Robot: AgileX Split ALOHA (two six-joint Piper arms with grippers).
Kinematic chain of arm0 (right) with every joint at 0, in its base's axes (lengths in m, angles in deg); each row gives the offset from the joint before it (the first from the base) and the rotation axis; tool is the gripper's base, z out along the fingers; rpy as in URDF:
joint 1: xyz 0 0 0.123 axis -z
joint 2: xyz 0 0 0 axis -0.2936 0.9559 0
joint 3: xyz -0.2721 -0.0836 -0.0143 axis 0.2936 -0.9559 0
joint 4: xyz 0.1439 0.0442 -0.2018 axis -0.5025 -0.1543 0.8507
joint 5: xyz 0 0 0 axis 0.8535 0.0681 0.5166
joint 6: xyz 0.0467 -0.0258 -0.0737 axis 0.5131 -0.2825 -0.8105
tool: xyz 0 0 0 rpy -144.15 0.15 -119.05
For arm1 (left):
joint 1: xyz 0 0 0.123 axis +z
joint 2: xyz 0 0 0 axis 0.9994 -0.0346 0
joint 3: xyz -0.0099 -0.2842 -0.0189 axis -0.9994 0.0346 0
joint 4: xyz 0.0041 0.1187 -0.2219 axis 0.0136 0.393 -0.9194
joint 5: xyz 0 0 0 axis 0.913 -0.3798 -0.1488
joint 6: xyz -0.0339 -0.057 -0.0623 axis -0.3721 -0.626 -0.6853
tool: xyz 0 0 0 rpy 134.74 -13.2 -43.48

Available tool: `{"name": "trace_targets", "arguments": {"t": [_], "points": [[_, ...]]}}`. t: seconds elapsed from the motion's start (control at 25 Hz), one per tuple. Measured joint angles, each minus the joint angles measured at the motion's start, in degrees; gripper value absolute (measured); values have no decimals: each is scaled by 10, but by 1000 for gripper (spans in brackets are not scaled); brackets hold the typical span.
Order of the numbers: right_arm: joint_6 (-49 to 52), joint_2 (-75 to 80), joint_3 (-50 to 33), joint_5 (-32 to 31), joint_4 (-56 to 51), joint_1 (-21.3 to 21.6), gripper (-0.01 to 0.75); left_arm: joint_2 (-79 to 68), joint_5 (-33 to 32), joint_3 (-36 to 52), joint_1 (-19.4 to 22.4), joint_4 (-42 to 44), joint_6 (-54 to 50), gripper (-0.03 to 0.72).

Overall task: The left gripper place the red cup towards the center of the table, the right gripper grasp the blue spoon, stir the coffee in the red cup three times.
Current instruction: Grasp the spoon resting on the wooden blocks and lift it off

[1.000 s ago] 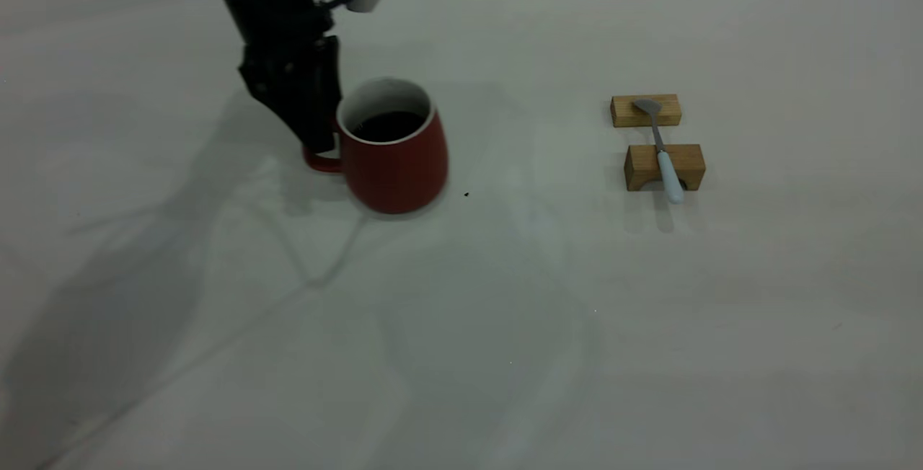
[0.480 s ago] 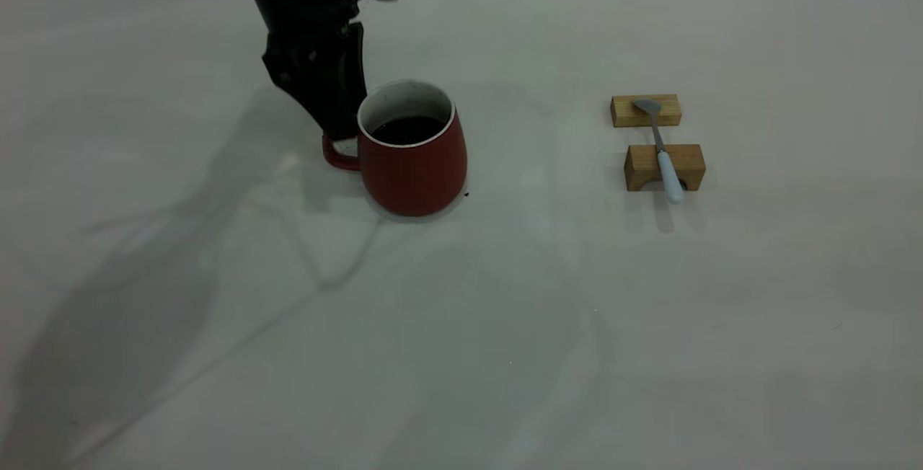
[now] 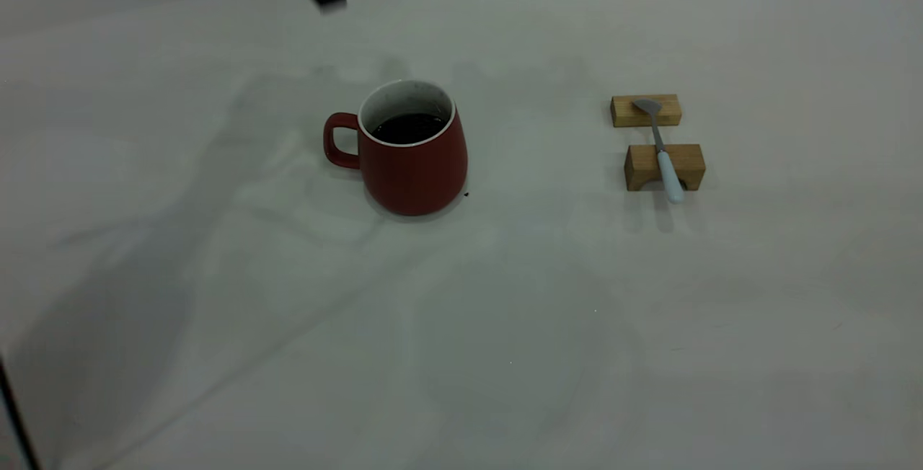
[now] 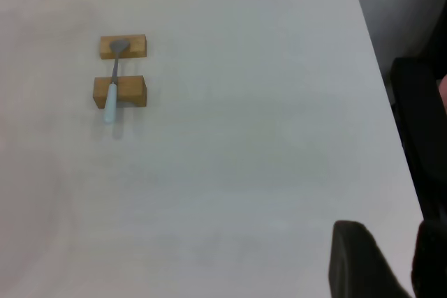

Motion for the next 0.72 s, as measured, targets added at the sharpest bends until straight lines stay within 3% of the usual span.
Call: {"name": "trace_targets", "arguments": {"t": [0.2, 0.32, 0.56, 0.72], "points": [[3, 0, 0, 0, 0, 0, 237, 107, 0, -1, 13, 79, -289, 519], [3, 0, 0, 0, 0, 0, 237, 169, 0, -1, 29, 133, -399, 519], [3, 0, 0, 0, 0, 0, 237, 307, 0, 9, 34, 125, -480, 519], [3, 0, 0, 0, 0, 0, 237, 462, 0, 100, 34, 93, -495, 519]]}}
